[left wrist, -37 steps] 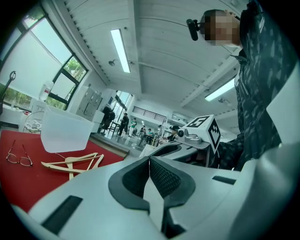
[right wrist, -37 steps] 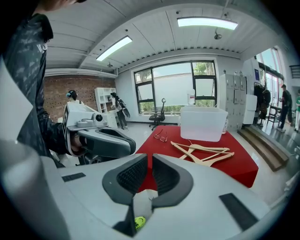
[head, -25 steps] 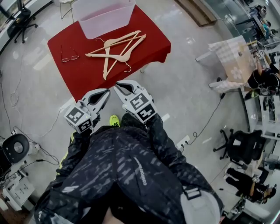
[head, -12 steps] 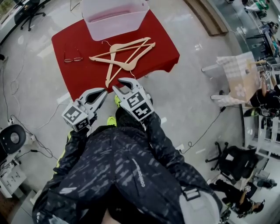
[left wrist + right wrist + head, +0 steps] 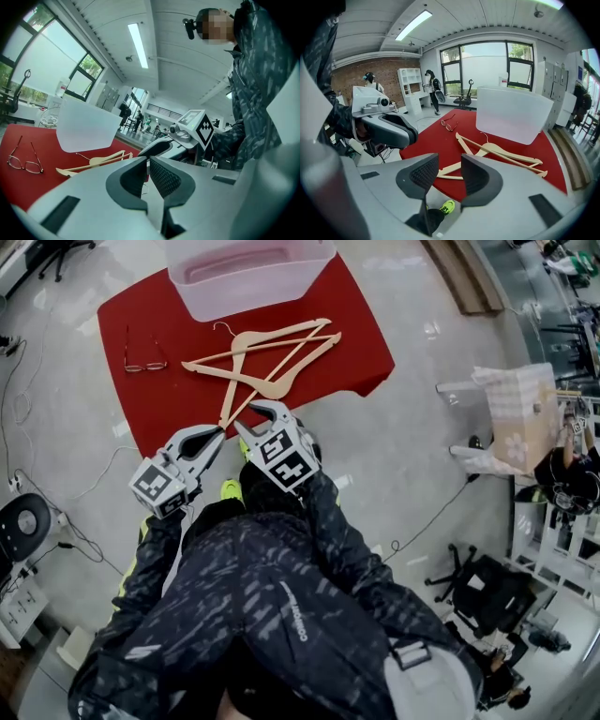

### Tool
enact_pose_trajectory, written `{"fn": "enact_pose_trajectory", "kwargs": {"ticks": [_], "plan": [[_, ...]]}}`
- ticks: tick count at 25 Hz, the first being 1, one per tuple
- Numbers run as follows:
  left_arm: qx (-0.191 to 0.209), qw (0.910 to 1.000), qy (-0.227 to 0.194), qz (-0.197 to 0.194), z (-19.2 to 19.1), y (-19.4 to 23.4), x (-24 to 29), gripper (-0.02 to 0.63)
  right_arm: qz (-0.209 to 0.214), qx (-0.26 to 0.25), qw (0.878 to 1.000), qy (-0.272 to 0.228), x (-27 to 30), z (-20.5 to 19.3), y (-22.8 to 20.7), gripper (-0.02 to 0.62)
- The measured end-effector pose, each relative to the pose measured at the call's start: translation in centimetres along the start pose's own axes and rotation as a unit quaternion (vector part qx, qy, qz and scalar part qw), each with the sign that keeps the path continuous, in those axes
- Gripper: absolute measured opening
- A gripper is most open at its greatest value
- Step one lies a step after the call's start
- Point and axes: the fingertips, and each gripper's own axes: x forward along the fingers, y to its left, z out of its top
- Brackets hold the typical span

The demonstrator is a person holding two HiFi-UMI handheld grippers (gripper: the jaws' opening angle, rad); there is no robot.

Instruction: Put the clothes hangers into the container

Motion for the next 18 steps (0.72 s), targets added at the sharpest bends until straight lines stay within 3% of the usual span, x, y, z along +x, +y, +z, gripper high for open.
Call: {"fn": "enact_pose_trajectory", "kwargs": {"ticks": [3,7,18], "plan": [[-0.019,0.9998,0.002,0.008,-0.7,1.7,1.2,0.012,0.010,0.002,1.000,0.018,2.1,-1.0,-1.2,0.143],[-0.015,0.9996,0.022,0.009,-2.7,4.0,2.4,0.012,0.020,0.002,0.999,0.038,4.6,-2.0,-2.9,0.164],[-0.041,0.9982,0.016,0.041,-5.8,9.8,5.7,0.012,0.033,-0.021,0.994,0.097,10.9,-5.2,-8.7,0.206]]}}
